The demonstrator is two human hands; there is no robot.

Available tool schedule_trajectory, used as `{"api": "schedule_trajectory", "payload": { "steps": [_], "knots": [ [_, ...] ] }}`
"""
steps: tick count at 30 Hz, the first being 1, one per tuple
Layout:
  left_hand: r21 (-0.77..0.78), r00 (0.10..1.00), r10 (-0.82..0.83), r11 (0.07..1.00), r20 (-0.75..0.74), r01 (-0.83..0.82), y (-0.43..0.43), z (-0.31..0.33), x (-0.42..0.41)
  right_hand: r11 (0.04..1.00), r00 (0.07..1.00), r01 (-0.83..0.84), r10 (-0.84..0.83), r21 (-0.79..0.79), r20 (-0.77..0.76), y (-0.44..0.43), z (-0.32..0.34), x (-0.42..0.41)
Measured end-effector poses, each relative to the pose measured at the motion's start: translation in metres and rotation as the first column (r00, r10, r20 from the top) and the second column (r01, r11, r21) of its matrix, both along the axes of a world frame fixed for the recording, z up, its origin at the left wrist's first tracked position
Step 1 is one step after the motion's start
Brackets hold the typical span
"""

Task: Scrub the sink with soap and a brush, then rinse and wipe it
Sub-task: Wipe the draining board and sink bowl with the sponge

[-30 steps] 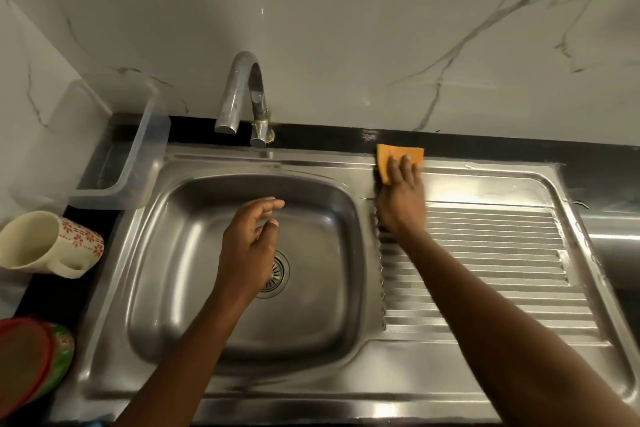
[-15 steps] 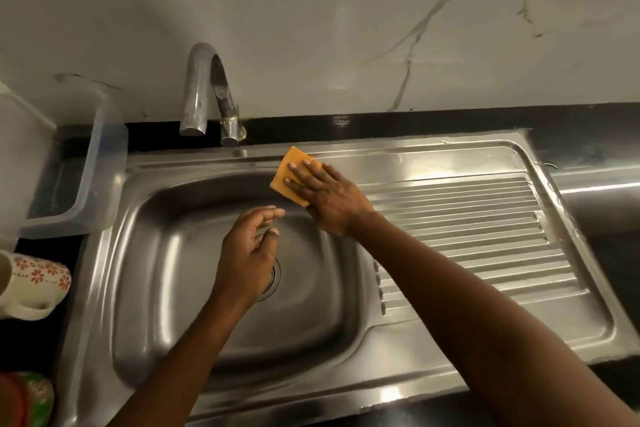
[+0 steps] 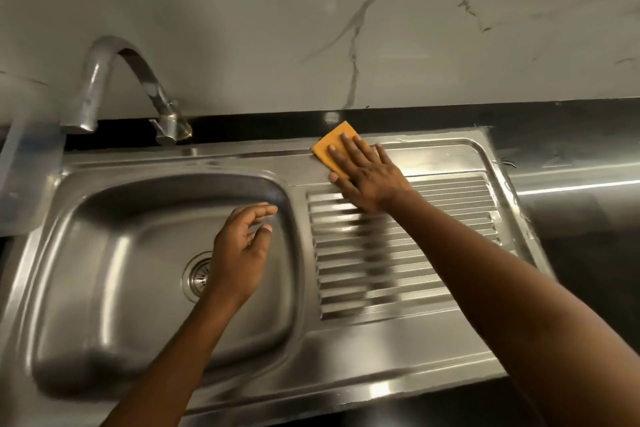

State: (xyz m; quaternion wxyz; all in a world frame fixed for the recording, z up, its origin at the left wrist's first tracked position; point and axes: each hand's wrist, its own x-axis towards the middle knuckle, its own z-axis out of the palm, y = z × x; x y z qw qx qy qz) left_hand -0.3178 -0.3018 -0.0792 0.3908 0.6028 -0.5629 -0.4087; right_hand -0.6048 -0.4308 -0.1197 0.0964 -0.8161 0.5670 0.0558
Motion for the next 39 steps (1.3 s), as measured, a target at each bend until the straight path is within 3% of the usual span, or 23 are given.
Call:
{"api": "schedule_trajectory", "payload": {
  "steps": [9,19,31,36,39],
  "knots": [
    [0.031,1.000,-0.021,0.999,-0.004,0.022,0.005,-0.005,-0.073,0.983,0.983,0.183,-0.183,0.002,-0.020,0.001,-0.004,-0.107],
    [0.051,1.000,-0.009,0.999,-0.011,0.009,0.006,-0.001,-0.105,0.877,0.876,0.475,-0.479,-0.075,-0.051,0.009,-0.009,-0.181],
    [0.059,0.998,-0.064,0.996,-0.003,0.064,0.016,-0.003,-0.128,0.896,0.894,0.443,-0.444,-0.028,-0.066,0.059,0.007,-0.204],
    [0.064,0.995,-0.092,0.993,-0.024,0.094,0.018,0.000,-0.139,0.890,0.900,0.435,-0.432,-0.137,0.049,0.102,0.021,-0.204],
    [0.058,0.992,-0.120,0.991,-0.024,0.121,0.020,0.002,-0.148,0.877,0.895,0.438,-0.447,-0.195,0.000,0.123,0.030,-0.207]
  ]
}}
